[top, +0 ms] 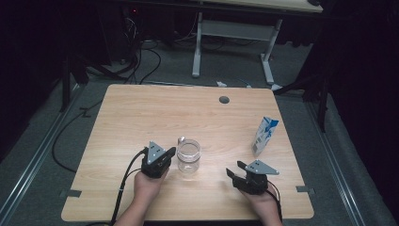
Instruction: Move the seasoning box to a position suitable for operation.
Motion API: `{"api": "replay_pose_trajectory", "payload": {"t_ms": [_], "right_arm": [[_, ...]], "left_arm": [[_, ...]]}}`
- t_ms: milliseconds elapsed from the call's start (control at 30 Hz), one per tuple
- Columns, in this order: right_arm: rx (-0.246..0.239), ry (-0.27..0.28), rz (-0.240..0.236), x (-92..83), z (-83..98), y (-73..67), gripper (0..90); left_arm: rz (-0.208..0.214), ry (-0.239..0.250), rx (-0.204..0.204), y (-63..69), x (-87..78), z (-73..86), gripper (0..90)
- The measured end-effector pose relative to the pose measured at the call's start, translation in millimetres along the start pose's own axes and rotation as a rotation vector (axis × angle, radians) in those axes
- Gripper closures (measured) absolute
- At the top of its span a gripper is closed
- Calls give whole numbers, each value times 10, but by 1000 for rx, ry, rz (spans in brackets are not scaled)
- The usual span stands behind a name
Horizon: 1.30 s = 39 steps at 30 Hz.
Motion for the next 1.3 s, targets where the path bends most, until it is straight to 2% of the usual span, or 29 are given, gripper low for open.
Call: {"api": "replay_pose_trajectory", "payload": {"t_ms": [233,633,700,733,833,900,1033,1067,1100,1167,1300], "right_arm": [[2,-9,-3,9,19,6,444],[1,-6,-6,10,5,0,452],[-2,-4,-7,7,5,2,463],[0,-1,-11,8,2,2,464],[2,1,-20,3,-1,0,470],[10,7,-28,2,-12,-5,483],[10,18,-32,3,-43,-21,494],[7,22,-28,21,-86,-31,502],[7,22,-28,21,-86,-31,502],[-17,36,-18,43,-196,-47,508],[-24,48,-22,107,-311,-70,507]], "left_arm": [[21,-1,18,94,-65,65,899],[103,-16,32,439,-64,173,899],[101,-24,31,463,-63,184,898],[94,-26,23,456,-59,183,895],[75,-48,17,395,-60,187,797],[54,-47,24,336,-79,169,745],[39,-48,9,242,-111,115,645],[7,-18,22,179,-135,65,624],[7,-18,22,179,-135,65,611],[9,-11,19,138,-134,24,569],[22,9,29,116,-117,-67,572]]}}
Point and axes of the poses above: each handheld gripper's, and its own axes: x roughly forward along the jaws, z roughly out of its underside, y roughly to its right, the point moved 8 cm from there along x, roughly forward along the jaws, and after that the axes turned 8 degrees about -x, right-handed, at the moved point
